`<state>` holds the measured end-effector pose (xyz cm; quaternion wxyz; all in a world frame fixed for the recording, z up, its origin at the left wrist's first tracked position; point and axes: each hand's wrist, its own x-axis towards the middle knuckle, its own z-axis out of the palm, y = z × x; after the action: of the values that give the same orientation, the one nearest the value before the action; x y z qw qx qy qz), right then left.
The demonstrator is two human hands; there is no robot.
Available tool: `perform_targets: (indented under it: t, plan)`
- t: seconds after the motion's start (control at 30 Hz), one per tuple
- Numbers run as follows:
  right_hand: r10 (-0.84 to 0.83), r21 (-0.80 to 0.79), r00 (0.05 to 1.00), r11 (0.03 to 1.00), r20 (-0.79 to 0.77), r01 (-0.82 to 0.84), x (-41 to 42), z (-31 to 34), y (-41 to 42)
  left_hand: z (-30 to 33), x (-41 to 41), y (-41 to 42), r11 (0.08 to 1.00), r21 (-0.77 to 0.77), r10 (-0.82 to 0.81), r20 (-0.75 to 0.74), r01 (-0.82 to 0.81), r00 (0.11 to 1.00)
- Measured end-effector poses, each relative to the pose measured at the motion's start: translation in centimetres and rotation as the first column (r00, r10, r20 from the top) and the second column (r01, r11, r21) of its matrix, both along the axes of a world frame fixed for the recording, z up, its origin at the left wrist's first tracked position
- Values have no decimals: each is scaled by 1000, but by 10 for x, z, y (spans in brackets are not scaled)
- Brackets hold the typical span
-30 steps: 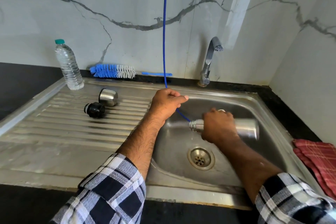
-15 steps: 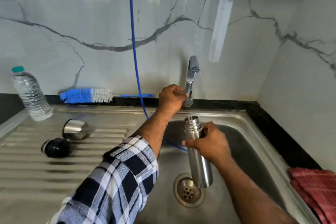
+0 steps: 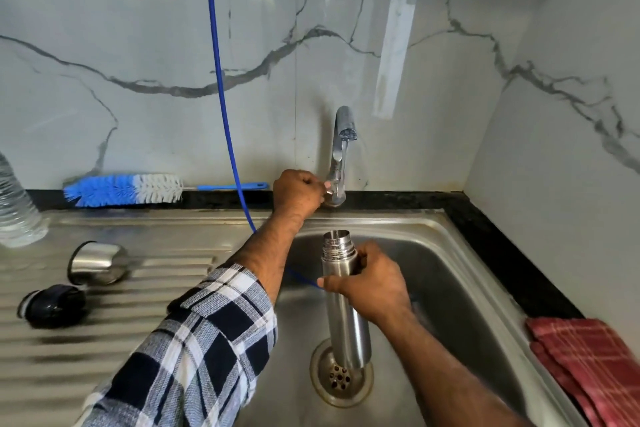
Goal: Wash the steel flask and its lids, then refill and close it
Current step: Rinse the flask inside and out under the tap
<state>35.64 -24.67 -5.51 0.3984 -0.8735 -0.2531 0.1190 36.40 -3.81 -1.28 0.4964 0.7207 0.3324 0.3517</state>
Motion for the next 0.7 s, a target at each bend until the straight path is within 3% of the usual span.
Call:
perform_targets:
  t: [0.1, 0.23, 0.33, 0.47, 0.57, 0.7]
  plan:
    - [13, 26, 1000, 1000, -4, -13, -3, 0, 4, 2, -6, 0, 996, -83, 18, -105, -27, 994]
    - [28, 72, 1000, 997, -10, -27, -3, -1, 8, 7, -11, -10, 998, -18, 53, -169, -57, 984]
    - [58, 97, 998, 994, -30, -55, -5, 1, 9, 10, -35, -12, 987, -103, 119, -30, -122, 992]
    - [64, 132, 997, 990, -39, -58, -4, 3, 11, 10, -74, -27, 921, -373, 215, 242, -113, 946]
    - [62, 152, 998, 987, -27, -57, -2, 4, 11, 6, -90, -46, 901, -426, 210, 268, -80, 940]
    - [63, 150, 998, 987, -3, -62, -1, 1, 12, 2, -90, -57, 929, -364, 172, 273, -64, 946]
